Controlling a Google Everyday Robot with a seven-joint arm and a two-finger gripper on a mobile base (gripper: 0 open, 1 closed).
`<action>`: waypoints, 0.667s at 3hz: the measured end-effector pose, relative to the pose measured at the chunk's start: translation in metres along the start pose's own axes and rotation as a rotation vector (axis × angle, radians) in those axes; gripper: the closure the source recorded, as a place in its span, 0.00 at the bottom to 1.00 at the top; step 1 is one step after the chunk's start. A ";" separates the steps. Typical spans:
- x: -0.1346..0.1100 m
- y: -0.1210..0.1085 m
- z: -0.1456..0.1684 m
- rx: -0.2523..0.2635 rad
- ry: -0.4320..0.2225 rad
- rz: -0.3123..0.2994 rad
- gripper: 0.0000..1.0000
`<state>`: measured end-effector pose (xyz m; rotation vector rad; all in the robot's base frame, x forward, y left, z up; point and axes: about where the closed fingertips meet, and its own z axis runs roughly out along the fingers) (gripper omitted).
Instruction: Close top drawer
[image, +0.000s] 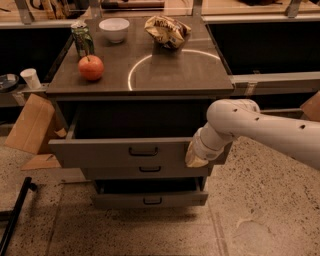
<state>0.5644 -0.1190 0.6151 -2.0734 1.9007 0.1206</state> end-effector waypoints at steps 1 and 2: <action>0.002 -0.005 0.001 0.012 0.027 0.005 0.27; 0.006 -0.010 0.001 0.025 0.031 0.009 0.04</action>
Offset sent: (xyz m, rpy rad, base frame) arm 0.0666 -0.0254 0.0148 -0.0194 -0.1246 -0.0738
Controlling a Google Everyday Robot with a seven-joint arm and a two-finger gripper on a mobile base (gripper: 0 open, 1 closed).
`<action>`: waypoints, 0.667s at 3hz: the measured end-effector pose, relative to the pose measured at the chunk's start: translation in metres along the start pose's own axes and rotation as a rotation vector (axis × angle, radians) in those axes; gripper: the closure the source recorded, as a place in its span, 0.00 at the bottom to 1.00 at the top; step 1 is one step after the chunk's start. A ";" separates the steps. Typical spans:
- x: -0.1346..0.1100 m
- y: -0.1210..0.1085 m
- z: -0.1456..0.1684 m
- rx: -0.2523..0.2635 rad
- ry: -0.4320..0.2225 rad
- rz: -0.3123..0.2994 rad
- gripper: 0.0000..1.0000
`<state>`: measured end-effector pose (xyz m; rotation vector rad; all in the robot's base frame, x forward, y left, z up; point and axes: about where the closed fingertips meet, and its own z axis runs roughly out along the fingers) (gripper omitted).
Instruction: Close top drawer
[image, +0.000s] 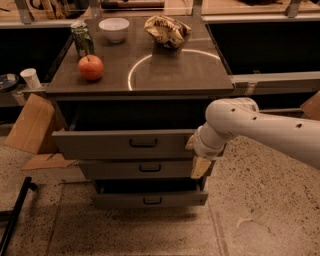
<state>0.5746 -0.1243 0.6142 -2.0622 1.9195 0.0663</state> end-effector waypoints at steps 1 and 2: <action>0.011 -0.017 -0.001 0.036 0.001 0.014 0.00; 0.020 -0.044 -0.001 0.068 -0.016 0.020 0.00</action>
Offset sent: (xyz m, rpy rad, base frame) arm 0.0993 -0.0295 0.0230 0.0661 -0.1330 -0.0584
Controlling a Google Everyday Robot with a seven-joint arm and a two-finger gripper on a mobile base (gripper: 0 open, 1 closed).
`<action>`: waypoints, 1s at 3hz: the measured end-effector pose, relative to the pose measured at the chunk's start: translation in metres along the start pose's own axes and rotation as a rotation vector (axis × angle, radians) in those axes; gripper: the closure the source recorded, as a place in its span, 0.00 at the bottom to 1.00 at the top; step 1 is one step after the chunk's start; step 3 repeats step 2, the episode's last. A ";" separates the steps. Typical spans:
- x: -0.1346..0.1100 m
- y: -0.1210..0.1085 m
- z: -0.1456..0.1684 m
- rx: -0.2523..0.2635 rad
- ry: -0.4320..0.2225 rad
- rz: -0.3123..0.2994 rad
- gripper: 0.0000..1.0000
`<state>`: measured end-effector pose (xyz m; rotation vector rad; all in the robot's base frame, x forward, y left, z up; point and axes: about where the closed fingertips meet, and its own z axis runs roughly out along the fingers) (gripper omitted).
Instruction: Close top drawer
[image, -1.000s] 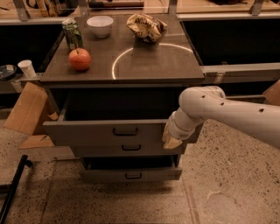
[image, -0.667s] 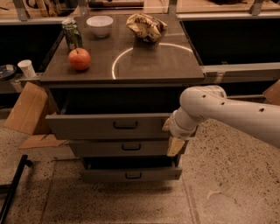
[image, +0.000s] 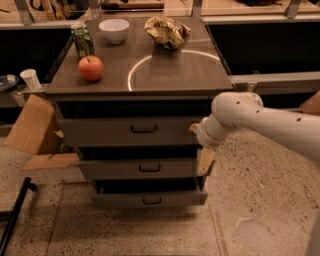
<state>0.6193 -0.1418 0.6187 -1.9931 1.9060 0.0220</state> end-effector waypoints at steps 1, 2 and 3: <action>-0.001 0.004 -0.001 0.001 0.000 0.000 0.00; -0.001 -0.005 -0.024 0.085 -0.050 -0.009 0.00; -0.001 -0.005 -0.024 0.085 -0.050 -0.009 0.00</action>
Offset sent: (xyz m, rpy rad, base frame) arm 0.0030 -0.0166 0.0480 0.0976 -0.1654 -0.0088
